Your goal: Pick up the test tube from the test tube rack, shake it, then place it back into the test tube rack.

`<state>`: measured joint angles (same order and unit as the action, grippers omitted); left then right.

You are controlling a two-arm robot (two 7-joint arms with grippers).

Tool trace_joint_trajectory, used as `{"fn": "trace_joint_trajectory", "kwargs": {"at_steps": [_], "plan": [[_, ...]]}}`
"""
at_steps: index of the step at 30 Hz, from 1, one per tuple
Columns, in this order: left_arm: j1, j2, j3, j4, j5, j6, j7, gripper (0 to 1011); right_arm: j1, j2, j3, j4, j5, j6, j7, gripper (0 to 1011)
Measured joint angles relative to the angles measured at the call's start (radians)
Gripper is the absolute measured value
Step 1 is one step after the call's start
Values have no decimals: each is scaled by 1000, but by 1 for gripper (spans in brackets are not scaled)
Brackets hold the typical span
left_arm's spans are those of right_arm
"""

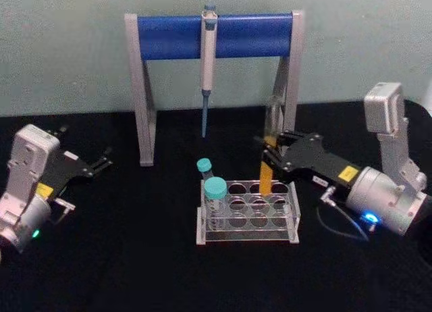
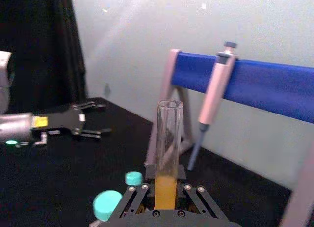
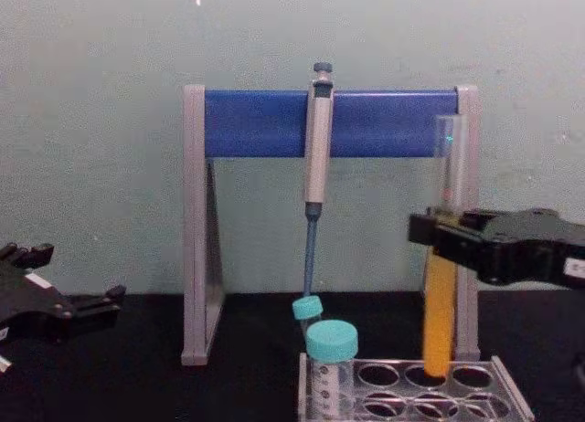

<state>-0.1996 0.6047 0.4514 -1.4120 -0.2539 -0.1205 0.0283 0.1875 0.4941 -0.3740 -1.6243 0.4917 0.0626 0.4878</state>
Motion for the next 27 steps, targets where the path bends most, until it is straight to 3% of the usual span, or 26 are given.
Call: {"fn": "trace_joint_trajectory", "kwargs": {"at_steps": [12,19,27], "plan": [[0,0,0,0,0,0,0,1001,101,-65,-66,98,-12,-43,21,232],[0,0,0,0,0,0,0,1001,141,-89,-62,155,-29,-59,-4,232],[0,0,0,0,0,0,0,1001,141,-83,-29,165,-38,-60,-37,232]]}}
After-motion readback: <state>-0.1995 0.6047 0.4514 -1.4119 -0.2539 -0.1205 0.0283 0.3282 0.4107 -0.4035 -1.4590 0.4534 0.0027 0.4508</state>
